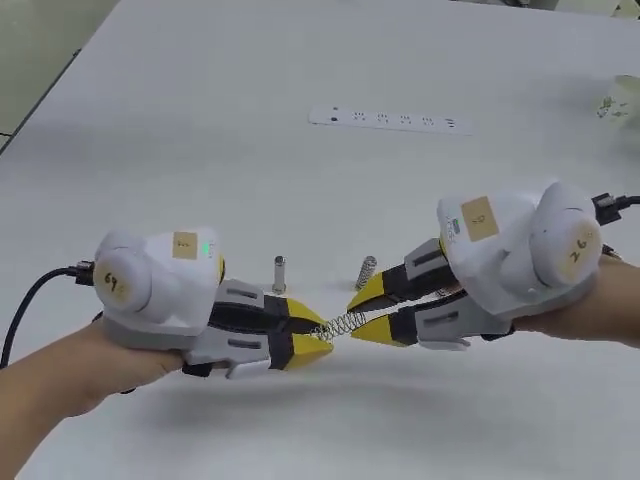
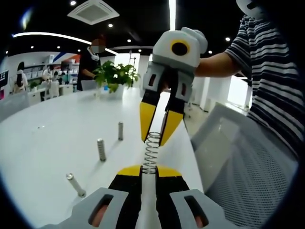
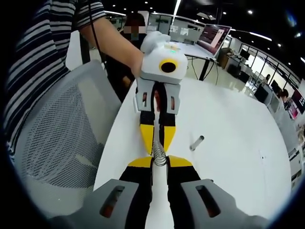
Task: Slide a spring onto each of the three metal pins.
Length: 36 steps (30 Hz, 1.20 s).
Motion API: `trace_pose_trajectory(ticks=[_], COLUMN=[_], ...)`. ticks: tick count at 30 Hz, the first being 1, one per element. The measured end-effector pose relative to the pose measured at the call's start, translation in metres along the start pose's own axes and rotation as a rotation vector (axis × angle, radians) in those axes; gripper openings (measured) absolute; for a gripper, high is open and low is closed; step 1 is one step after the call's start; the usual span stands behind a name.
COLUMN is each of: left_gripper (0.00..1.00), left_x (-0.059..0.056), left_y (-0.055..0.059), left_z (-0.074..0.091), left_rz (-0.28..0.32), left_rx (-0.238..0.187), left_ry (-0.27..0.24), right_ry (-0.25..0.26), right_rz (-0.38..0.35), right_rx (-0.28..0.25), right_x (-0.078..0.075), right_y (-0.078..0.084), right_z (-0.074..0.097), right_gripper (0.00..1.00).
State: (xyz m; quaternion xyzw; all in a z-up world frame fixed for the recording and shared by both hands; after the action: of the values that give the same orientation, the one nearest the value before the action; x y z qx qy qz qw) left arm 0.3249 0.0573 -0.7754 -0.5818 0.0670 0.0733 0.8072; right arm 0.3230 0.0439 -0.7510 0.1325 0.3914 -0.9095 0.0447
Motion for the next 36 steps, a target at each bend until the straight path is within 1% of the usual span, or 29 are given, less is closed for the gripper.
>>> trace_pose_trajectory(ticks=[1, 4, 8, 13, 17, 18, 20, 24, 27, 36], left_gripper=[0.02, 0.02, 0.02, 0.02, 0.02, 0.02, 0.02, 0.02, 0.02, 0.02], left_x=[0.0, 0.001, 0.002, 0.002, 0.002, 0.001, 0.001, 0.001, 0.001, 0.002], left_y=[0.001, 0.002, 0.003, 0.005, 0.006, 0.005, 0.005, 0.005, 0.006, 0.003], left_z=[0.0, 0.0, 0.0, -0.002, -0.001, -0.002, -0.002, -0.003, -0.004, -0.004], left_rz=[0.0, -0.004, -0.004, -0.006, -0.009, -0.009, -0.012, -0.013, -0.016, -0.018], left_rx=[0.003, 0.01, 0.012, 0.018, 0.023, 0.021, 0.026, 0.027, 0.033, 0.028], left_ry=[0.0, -0.001, -0.003, -0.003, -0.007, -0.005, -0.007, -0.007, -0.006, -0.01], right_ry=[-0.001, -0.005, -0.003, -0.009, -0.012, -0.013, -0.014, -0.013, -0.015, -0.01], right_rz=[-0.011, 0.002, -0.005, -0.01, -0.003, -0.016, -0.008, -0.011, -0.001, 0.023], right_rx=[-0.011, -0.001, -0.006, -0.016, -0.017, -0.023, -0.02, -0.034, -0.031, -0.033], right_x=[0.0, 0.001, 0.001, 0.002, 0.003, 0.004, 0.005, 0.006, 0.008, 0.007], right_y=[-0.002, -0.003, -0.005, -0.013, -0.016, -0.018, -0.019, -0.022, -0.023, -0.029], right_z=[-0.001, -0.003, -0.003, -0.005, -0.006, -0.006, -0.007, -0.008, -0.008, -0.009], right_gripper=[0.07, 0.07, 0.07, 0.07, 0.07, 0.07, 0.07, 0.07, 0.07, 0.07])
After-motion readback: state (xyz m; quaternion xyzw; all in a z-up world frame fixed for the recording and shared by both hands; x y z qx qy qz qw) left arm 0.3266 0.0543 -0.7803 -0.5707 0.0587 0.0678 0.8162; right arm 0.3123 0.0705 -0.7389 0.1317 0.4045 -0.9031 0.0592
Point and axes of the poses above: the centre of the closed fingertips' face, and the gripper's own axes: z roughly backward along the fingers, x roughly to its left, y roughly out of its underside, the point moved 1 cm from there along z, roughly backward along the fingers, and after that the axes turned 12 degrees about y, right-handed, at the moved point
